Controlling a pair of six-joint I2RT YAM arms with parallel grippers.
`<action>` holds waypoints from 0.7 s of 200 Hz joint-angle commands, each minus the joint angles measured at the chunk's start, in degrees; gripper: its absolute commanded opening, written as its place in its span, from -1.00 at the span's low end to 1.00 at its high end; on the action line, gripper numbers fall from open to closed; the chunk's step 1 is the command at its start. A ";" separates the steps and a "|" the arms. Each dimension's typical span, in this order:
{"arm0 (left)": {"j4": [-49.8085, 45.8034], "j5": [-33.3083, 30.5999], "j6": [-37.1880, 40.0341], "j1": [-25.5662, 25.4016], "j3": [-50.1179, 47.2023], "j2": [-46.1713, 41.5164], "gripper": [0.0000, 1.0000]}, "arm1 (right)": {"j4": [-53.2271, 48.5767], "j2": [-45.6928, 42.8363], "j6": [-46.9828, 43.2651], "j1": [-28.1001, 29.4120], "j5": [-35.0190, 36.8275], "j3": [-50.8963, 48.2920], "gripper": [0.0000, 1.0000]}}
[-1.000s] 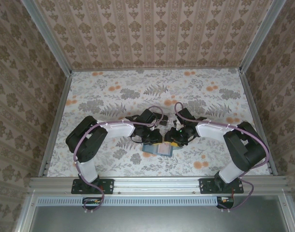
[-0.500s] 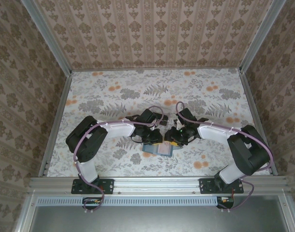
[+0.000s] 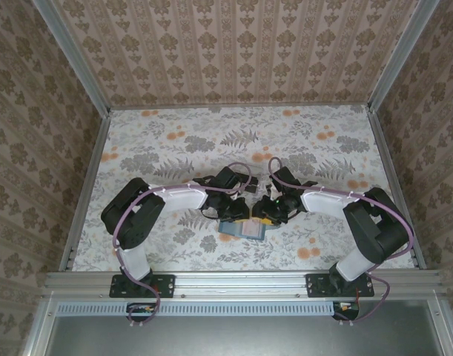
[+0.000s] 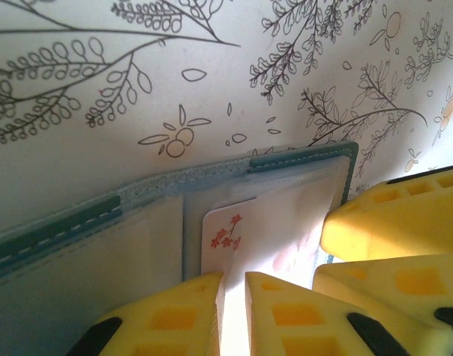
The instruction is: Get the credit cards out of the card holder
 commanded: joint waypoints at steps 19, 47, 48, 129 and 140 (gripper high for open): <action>-6.87 -3.40 2.96 0.29 1.32 0.10 -0.67 | -6.38 1.89 -2.26 0.41 4.59 0.75 -0.21; -9.31 -4.81 4.05 0.36 2.27 -0.33 -0.67 | -7.34 1.46 -2.46 0.41 5.15 1.25 -0.21; -9.37 -4.86 4.06 0.33 2.28 -0.34 -0.67 | -7.37 1.49 -2.45 0.41 5.17 1.28 -0.21; -10.60 -5.83 4.19 0.84 3.40 -3.62 -0.59 | -10.48 -2.19 -3.02 1.17 6.29 3.93 -0.21; -9.38 -5.05 3.75 1.07 2.76 -3.85 -0.58 | -10.23 -2.88 -2.82 1.44 5.89 4.21 -0.21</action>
